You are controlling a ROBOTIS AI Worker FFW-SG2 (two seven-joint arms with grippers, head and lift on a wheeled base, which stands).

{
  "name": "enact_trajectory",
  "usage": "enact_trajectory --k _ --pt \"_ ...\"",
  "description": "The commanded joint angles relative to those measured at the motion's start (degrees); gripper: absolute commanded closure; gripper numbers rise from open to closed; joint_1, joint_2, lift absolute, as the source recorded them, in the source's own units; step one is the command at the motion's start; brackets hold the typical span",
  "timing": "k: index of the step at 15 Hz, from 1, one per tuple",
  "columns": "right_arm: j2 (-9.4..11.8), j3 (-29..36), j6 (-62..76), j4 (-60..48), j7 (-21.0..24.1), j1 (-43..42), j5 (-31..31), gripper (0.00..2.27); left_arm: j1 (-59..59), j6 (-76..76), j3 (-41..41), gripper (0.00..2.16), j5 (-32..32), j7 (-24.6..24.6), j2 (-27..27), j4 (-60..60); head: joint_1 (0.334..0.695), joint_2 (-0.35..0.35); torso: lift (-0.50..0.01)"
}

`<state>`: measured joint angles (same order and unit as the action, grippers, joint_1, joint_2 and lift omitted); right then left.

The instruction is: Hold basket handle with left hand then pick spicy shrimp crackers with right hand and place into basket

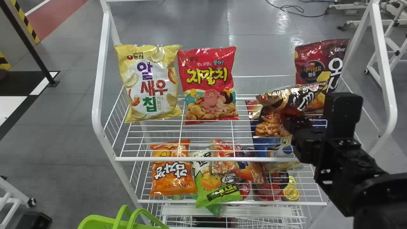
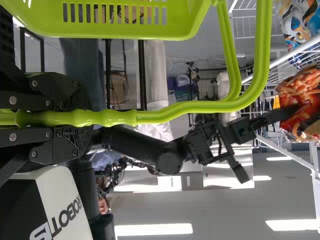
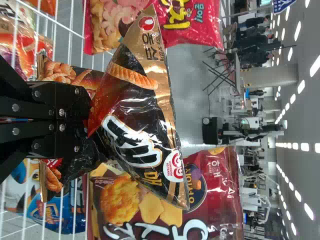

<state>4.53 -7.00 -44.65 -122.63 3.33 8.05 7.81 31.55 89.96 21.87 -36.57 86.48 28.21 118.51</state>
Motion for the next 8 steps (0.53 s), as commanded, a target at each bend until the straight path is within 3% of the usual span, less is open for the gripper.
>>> enact_trajectory --k 1,8 --pt "0.3 0.9 -5.4 -7.3 -0.2 3.7 1.6 2.22 0.0 0.1 -0.2 2.15 0.1 -0.1 0.0 0.1 0.695 0.072 -0.037" --pt "2.0 2.8 -27.2 -22.2 -1.6 11.5 9.4 2.22 -0.3 0.1 -1.1 2.15 0.4 -0.1 -0.3 0.0 0.695 0.097 -0.037"
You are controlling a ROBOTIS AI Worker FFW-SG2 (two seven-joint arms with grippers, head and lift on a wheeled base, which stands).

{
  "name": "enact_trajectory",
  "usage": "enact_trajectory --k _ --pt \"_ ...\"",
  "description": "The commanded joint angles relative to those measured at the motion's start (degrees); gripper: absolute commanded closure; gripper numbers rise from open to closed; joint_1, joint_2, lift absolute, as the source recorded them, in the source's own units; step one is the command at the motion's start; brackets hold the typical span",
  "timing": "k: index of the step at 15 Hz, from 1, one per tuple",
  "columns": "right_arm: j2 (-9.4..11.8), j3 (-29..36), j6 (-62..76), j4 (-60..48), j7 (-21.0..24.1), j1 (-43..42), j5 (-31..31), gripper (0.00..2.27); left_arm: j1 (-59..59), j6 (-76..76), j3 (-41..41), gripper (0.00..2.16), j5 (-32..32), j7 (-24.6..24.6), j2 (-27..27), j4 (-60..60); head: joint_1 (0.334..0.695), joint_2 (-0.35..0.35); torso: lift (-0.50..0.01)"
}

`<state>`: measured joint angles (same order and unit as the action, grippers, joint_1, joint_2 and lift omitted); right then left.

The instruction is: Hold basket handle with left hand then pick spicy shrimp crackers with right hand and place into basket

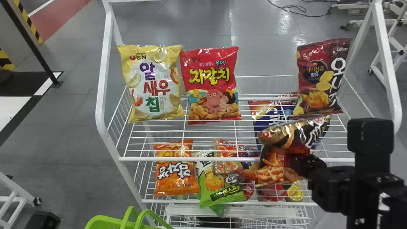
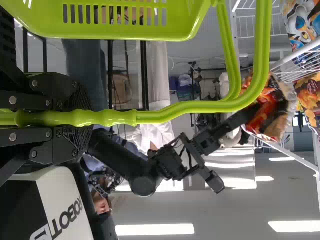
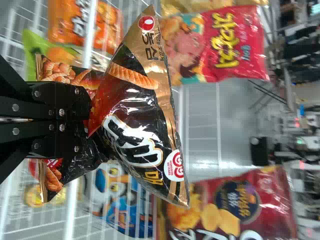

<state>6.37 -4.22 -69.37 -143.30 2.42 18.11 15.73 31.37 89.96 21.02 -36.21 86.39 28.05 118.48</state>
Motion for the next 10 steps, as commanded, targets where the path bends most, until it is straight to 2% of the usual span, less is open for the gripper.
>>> enact_trajectory --k 1,2,8,9,10 --pt "0.0 -0.3 -4.8 -1.9 -2.2 1.8 2.6 2.22 -0.3 0.1 -0.5 2.15 0.2 0.0 -0.1 -0.1 0.695 0.107 -0.037" --pt "0.1 -0.7 -5.3 -1.9 -2.8 2.2 3.9 2.22 -0.3 0.1 -0.5 2.14 0.3 0.0 -0.3 -0.3 0.695 0.119 -0.037" --pt "0.0 -6.1 -12.9 -2.2 -5.8 2.8 9.4 2.22 -1.0 0.1 -1.1 2.14 0.6 -0.3 -0.5 -0.6 0.695 0.295 -0.037" --pt "-0.1 -7.0 -14.4 -2.3 -5.7 2.5 10.5 2.22 -1.2 0.1 -1.3 2.14 0.8 -0.3 -0.5 -0.7 0.695 0.35 -0.037" --pt "-0.3 -7.7 -15.8 -2.7 -5.6 2.5 11.6 2.22 -1.4 0.1 -1.4 2.14 0.9 -0.3 -0.6 -0.8 0.695 0.35 -0.037"
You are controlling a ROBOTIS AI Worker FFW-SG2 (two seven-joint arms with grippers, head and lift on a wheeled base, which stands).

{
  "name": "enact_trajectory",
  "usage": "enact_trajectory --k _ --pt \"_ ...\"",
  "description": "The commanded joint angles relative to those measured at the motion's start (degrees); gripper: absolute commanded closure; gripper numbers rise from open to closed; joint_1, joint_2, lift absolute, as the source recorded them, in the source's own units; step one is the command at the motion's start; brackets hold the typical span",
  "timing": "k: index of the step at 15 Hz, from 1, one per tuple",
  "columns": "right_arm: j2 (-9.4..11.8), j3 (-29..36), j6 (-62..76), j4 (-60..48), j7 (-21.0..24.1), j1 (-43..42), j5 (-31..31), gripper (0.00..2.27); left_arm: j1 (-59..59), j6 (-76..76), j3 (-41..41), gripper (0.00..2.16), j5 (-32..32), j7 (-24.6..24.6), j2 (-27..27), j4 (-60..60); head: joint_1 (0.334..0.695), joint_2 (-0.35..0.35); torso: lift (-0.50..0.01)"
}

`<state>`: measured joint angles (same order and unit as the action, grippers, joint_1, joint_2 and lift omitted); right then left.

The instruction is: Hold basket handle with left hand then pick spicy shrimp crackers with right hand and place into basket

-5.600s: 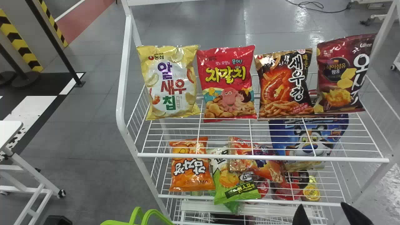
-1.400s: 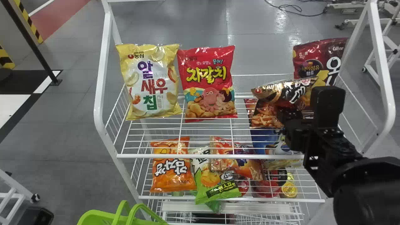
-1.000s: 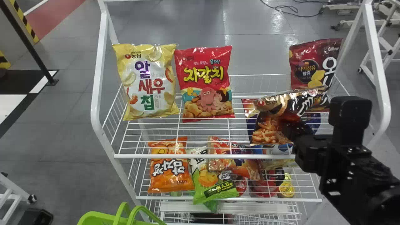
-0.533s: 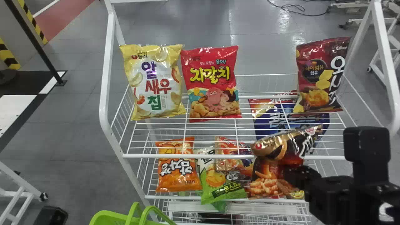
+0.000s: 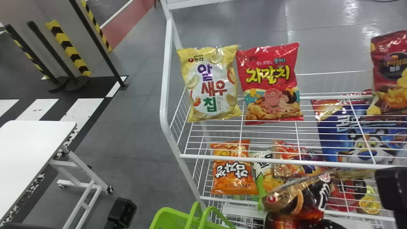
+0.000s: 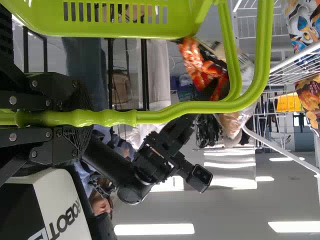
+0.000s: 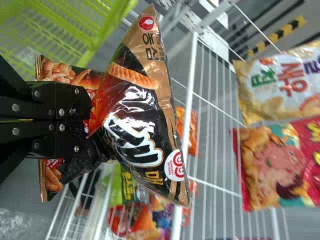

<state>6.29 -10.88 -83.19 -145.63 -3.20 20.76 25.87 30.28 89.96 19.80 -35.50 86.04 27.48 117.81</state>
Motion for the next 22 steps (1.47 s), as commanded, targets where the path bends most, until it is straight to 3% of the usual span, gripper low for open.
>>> enact_trajectory --k 1,9,11,12,14,19,22 --pt "-0.4 -2.1 -3.3 -0.9 0.7 -0.5 1.6 2.22 -0.6 0.1 -0.8 2.14 0.3 -0.1 -0.1 -0.3 0.695 0.35 -0.037" --pt "-0.9 -11.8 -3.8 -0.9 1.5 -1.3 2.0 2.2 -2.2 0.1 -2.5 2.15 0.3 -0.4 -0.1 -1.1 0.695 0.35 -0.037" --pt "-0.8 -13.9 -4.3 1.2 1.4 -1.3 1.3 1.98 -2.2 0.1 -2.4 2.15 0.2 -0.3 -0.1 -1.1 0.695 0.35 -0.037" --pt "-0.8 -14.4 -4.8 2.2 0.9 -1.3 1.2 1.44 -2.2 0.1 -2.3 2.15 0.1 -0.3 -0.1 -1.1 0.695 0.35 -0.037" --pt "-0.5 -14.8 -6.6 2.8 0.0 -1.2 1.1 0.03 -2.2 0.1 -2.1 2.15 0.0 -0.2 -0.1 -1.1 0.695 0.35 -0.037" --pt "-0.2 -13.0 -6.4 2.5 0.0 -0.7 1.3 0.05 -1.6 0.1 -1.6 2.14 -0.3 0.2 0.2 -0.9 0.695 0.35 -0.037" --pt "-0.1 -8.5 -3.8 2.0 -1.7 0.5 1.5 0.06 -1.4 0.1 -1.3 2.15 -0.4 0.3 0.4 -0.9 0.695 0.35 -0.037"
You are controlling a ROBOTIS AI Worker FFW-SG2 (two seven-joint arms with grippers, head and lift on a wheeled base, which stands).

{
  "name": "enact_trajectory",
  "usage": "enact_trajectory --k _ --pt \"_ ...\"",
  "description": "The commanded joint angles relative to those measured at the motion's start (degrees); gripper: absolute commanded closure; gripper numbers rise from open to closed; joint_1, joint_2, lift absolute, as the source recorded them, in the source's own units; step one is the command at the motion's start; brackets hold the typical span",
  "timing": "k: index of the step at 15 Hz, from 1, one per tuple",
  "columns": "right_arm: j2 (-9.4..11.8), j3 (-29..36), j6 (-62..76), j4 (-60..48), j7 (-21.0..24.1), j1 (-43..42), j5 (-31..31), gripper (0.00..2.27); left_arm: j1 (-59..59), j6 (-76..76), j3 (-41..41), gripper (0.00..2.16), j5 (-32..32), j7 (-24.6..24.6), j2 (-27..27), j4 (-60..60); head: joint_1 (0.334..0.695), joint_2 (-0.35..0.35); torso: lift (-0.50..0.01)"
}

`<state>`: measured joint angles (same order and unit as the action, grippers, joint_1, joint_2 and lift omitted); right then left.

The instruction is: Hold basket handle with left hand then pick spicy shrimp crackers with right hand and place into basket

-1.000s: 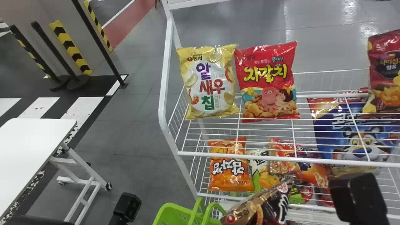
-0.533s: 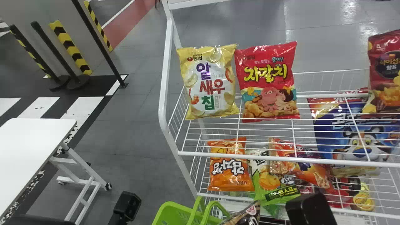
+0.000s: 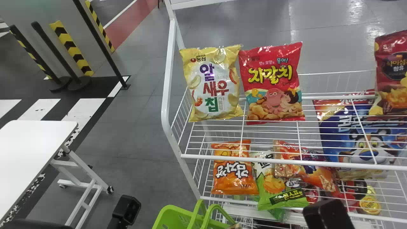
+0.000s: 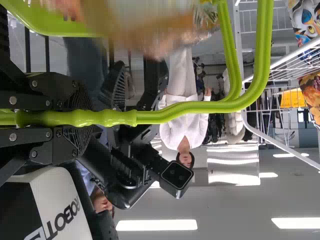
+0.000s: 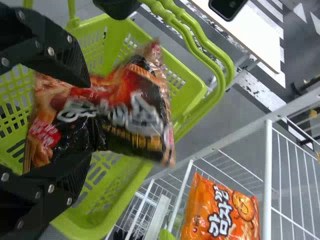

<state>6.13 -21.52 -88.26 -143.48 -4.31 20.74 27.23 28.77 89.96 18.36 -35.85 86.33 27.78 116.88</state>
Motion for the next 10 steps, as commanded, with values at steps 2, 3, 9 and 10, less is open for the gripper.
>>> enact_trajectory --k 2,3,9,10 --pt "0.0 6.4 4.8 0.0 -2.9 2.1 0.4 0.05 0.1 0.1 0.1 2.14 0.0 0.1 0.2 -0.1 0.695 0.35 -0.037" --pt "-0.1 8.5 6.7 0.0 -4.0 3.0 0.5 0.06 0.1 0.1 0.1 2.15 0.0 0.1 0.2 0.0 0.695 0.35 -0.037" --pt "-0.1 19.2 28.9 8.6 -8.6 8.3 0.5 0.06 -0.4 0.1 0.0 2.15 0.2 0.1 0.1 -0.5 0.695 0.35 -0.037" --pt "-0.1 19.3 34.7 11.6 -9.2 8.6 0.4 0.06 -0.4 0.1 -0.1 2.14 0.3 0.1 0.0 -0.5 0.695 0.345 -0.037"
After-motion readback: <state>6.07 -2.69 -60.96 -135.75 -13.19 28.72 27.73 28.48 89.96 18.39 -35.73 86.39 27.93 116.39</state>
